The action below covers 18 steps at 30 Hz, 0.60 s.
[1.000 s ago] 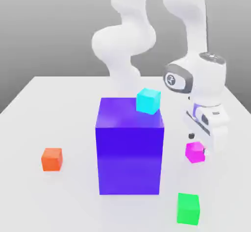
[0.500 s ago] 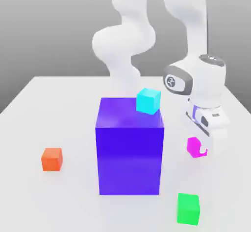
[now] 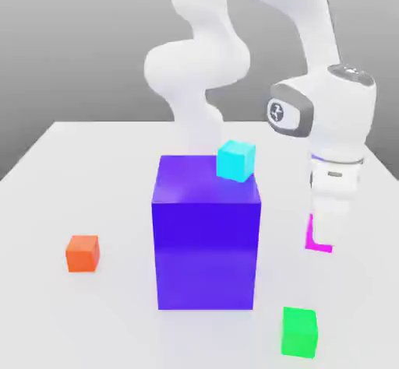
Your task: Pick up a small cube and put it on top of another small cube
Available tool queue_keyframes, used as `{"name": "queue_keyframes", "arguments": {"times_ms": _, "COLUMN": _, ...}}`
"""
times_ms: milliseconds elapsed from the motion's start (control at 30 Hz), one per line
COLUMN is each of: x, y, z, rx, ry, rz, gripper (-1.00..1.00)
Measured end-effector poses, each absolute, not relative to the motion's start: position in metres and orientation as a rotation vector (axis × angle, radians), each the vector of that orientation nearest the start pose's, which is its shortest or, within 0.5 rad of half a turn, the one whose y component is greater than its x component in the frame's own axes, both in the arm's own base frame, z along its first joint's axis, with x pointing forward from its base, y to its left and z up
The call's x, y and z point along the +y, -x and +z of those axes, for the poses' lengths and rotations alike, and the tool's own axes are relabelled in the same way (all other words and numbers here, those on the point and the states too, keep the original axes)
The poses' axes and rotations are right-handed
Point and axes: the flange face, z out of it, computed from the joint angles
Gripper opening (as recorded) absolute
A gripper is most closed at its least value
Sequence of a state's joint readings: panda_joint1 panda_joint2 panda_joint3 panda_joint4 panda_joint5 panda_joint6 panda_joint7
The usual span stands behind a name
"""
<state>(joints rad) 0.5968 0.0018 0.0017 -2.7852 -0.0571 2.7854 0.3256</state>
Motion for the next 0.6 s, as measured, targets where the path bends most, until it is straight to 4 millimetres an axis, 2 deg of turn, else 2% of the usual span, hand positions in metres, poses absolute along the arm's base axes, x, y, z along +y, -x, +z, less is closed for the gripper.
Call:
{"name": "queue_keyframes", "arguments": {"times_ms": 300, "x": 0.192, "y": -0.381, "z": 0.225, "rx": 0.327, "ry": 3.14, "rz": -0.013, "gripper": -1.0}}
{"name": "queue_keyframes", "arguments": {"times_ms": 600, "x": 0.157, "y": -0.442, "z": 0.24, "rx": 1.116, "ry": 2.937, "rz": -0.002, "gripper": -1.0}}
